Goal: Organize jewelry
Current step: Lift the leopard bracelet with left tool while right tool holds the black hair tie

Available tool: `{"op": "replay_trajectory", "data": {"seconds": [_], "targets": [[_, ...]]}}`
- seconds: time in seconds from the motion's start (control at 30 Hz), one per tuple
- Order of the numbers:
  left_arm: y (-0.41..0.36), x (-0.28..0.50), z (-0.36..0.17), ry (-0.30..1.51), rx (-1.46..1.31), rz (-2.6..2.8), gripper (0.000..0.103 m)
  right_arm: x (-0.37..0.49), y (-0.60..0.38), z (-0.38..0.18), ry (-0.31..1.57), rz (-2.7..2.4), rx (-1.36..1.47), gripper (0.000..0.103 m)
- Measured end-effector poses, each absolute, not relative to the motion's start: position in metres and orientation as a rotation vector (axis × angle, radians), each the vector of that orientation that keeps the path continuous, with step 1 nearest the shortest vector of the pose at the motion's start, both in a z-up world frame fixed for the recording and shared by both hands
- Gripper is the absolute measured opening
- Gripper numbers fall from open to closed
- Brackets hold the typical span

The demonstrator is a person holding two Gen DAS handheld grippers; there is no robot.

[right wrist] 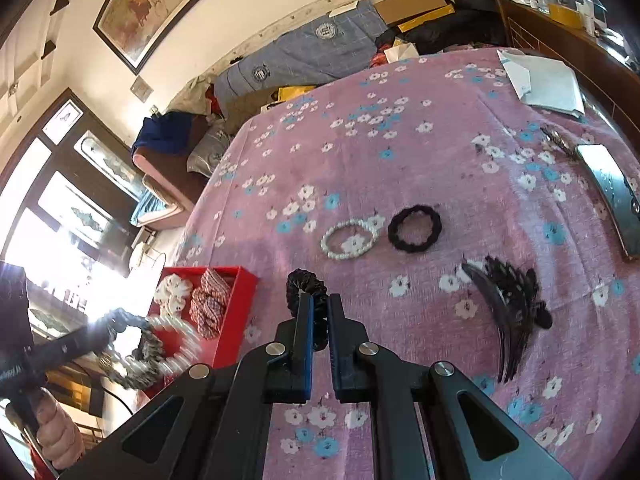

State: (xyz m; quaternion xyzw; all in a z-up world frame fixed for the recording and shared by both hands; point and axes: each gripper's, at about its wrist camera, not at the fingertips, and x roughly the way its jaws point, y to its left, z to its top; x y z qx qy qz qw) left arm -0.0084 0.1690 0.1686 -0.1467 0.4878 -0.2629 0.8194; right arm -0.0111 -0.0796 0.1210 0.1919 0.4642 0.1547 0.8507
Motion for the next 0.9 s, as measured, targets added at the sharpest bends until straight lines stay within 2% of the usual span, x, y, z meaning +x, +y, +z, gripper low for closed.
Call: {"op": "replay_trajectory", "data": {"seconds": [0.07, 0.23, 0.57, 0.6, 0.67, 0.7, 0.87, 0.9], "targets": [[0.165, -0.008, 0.164, 1.049, -0.324, -0.574, 0.013, -0.014, -0.083, 0.117, 0.988, 0.316, 0.410, 0.008], [0.159, -0.003, 0.147, 1.091, -0.281, -0.525, 0.013, -0.020, -0.095, 0.106, 1.008, 0.286, 0.441, 0.008], [0.110, 0.003, 0.076, 1.224, -0.227, -0.557, 0.013, -0.033, -0.116, 0.099, 1.026, 0.252, 0.453, 0.008], [0.106, 0.004, 0.070, 1.229, -0.223, -0.564, 0.014, -0.035, -0.118, 0.097, 1.031, 0.248, 0.455, 0.008], [0.098, 0.008, 0.057, 1.246, -0.221, -0.579, 0.028, -0.038, -0.122, 0.094, 1.040, 0.243, 0.461, 0.008], [0.094, 0.009, 0.050, 1.253, -0.213, -0.573, 0.031, -0.039, -0.123, 0.092, 1.044, 0.242, 0.464, 0.008], [0.082, 0.009, 0.036, 1.273, -0.160, -0.566, 0.031, -0.044, -0.130, 0.091, 1.049, 0.237, 0.469, 0.008], [0.080, 0.010, 0.035, 1.274, -0.156, -0.563, 0.028, -0.045, -0.131, 0.091, 1.049, 0.236, 0.470, 0.008]]}}
